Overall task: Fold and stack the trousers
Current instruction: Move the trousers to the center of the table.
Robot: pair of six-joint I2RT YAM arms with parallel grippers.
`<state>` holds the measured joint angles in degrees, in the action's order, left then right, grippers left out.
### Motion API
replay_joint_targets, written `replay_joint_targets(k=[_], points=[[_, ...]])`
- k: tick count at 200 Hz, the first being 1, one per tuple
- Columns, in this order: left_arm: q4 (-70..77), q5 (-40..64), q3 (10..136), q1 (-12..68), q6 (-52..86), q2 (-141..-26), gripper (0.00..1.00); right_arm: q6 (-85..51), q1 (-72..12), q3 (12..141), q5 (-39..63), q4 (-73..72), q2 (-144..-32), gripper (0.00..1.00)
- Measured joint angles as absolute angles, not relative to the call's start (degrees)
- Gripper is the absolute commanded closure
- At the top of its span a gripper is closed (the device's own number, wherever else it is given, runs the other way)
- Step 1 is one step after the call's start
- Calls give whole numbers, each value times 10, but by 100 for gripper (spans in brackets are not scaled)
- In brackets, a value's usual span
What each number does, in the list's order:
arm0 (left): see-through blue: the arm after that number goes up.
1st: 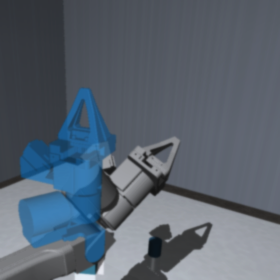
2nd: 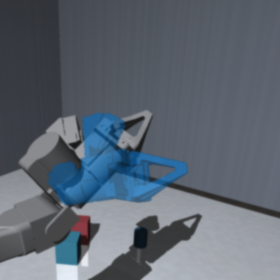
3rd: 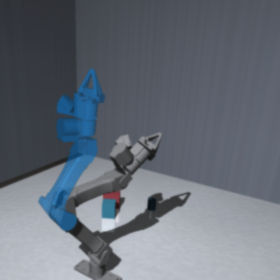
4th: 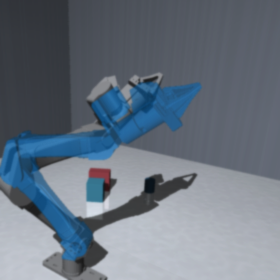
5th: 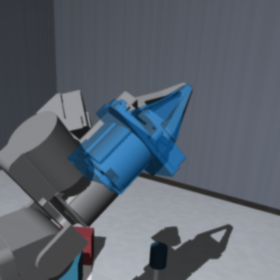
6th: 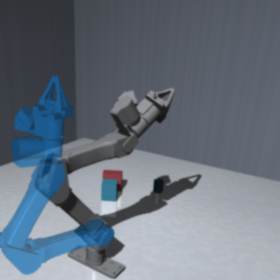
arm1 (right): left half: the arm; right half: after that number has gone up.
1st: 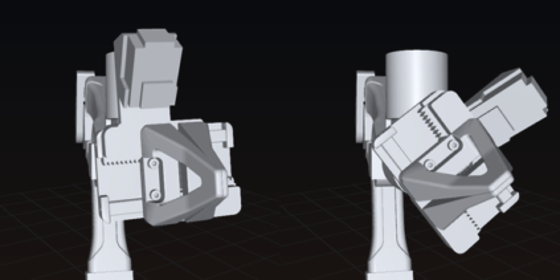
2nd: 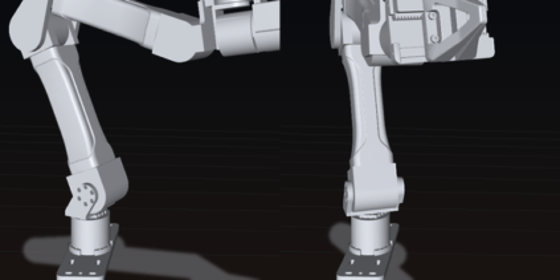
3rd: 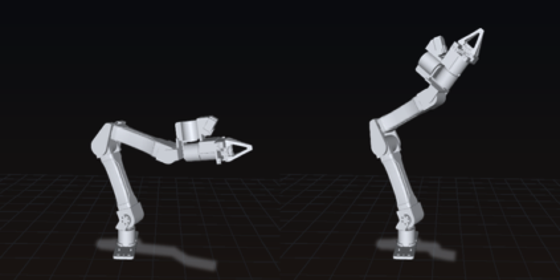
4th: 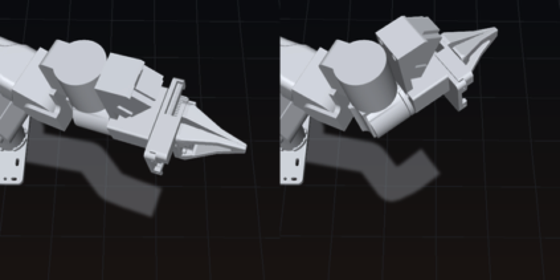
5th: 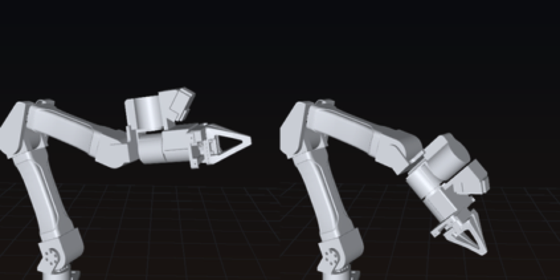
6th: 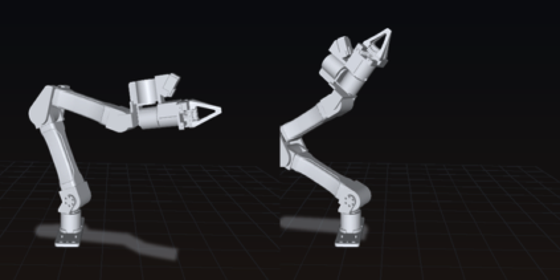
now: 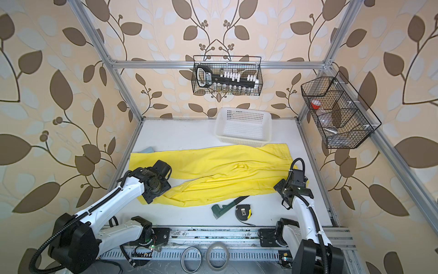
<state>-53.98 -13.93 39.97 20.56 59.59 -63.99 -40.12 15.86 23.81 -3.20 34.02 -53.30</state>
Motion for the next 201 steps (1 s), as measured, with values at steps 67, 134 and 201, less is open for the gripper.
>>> replay_joint_targets(k=[67,134,201], points=[[-536,-135,387,205,593,-623,97,-403,171,249,-59,239,-626,21],[-595,-149,415,206,569,-572,100,-397,171,251,-85,164,-669,38],[-687,-197,521,206,554,-510,100,-394,169,253,-69,160,-675,94]])
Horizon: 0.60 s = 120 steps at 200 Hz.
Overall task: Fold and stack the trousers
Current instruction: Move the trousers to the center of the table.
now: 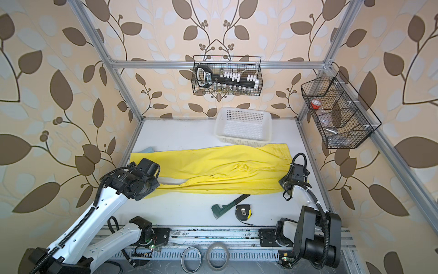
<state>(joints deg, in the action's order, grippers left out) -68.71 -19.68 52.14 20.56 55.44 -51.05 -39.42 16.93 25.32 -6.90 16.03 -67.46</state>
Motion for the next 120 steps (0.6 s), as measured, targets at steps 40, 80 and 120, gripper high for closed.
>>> replay_joint_targets(k=[40,80,120], points=[[-719,-231,578,206,537,-516,100,-385,163,267,-69,244,-574,100],[-743,-283,652,206,503,-531,100,-381,160,336,-71,338,-468,100],[-762,-338,723,206,464,-545,100,-381,154,435,-79,425,-413,100]])
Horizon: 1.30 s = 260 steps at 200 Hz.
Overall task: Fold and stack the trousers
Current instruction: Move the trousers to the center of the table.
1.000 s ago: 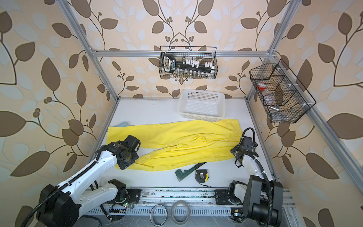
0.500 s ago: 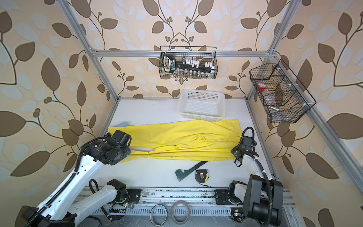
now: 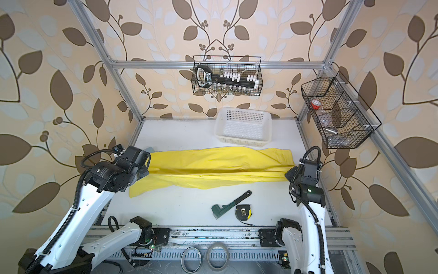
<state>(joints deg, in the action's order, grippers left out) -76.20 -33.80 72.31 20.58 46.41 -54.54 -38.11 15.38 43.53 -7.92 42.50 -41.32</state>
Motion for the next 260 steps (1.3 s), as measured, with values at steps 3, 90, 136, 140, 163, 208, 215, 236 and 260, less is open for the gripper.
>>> replay_joint_targets(k=[3,90,136,140,163,208,215,236,260], points=[[-763,-341,729,206,462,-546,100,-381,154,443,-81,430,-409,100],[-795,-348,668,206,482,-477,100,-406,135,476,-114,545,-329,100],[-800,-333,595,206,542,-465,100,-454,127,386,-119,596,-288,100],[-800,-333,590,206,549,-465,100,-459,126,385,-121,603,-282,100],[-809,-331,556,206,600,-446,100,-487,123,383,-133,634,-245,100],[-809,-300,490,206,695,-399,100,-540,105,385,-156,687,-225,89],[-809,-298,485,206,708,-400,100,-545,105,387,-158,695,-226,85],[-810,-298,483,206,738,-394,100,-558,105,398,-166,713,-226,72],[-811,-298,483,206,762,-372,96,-571,105,433,-176,742,-226,66]])
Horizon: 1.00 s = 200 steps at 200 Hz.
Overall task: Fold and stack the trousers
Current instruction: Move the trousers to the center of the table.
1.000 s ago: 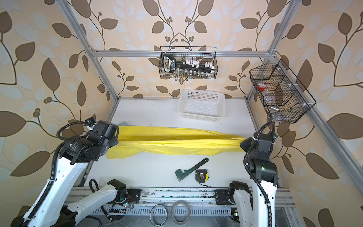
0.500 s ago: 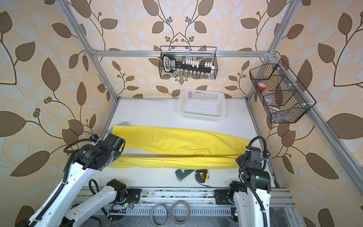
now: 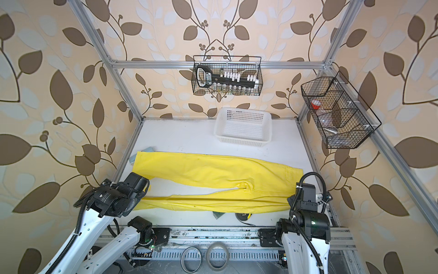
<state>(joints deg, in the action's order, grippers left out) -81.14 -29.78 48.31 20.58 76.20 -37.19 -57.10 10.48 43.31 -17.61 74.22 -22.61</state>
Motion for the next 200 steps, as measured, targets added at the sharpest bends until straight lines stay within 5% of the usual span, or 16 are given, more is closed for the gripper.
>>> replay_joint_targets(k=[33,63,118,200], points=[[-828,-302,473,206,802,-321,83,-575,105,503,-213,755,-226,66],[-843,-320,471,206,821,-239,52,-561,105,542,-253,739,-236,59],[-819,-335,479,205,769,-277,29,-495,97,456,-192,577,-340,52],[-539,-230,514,205,572,-550,20,-435,57,345,-115,239,-644,43]])
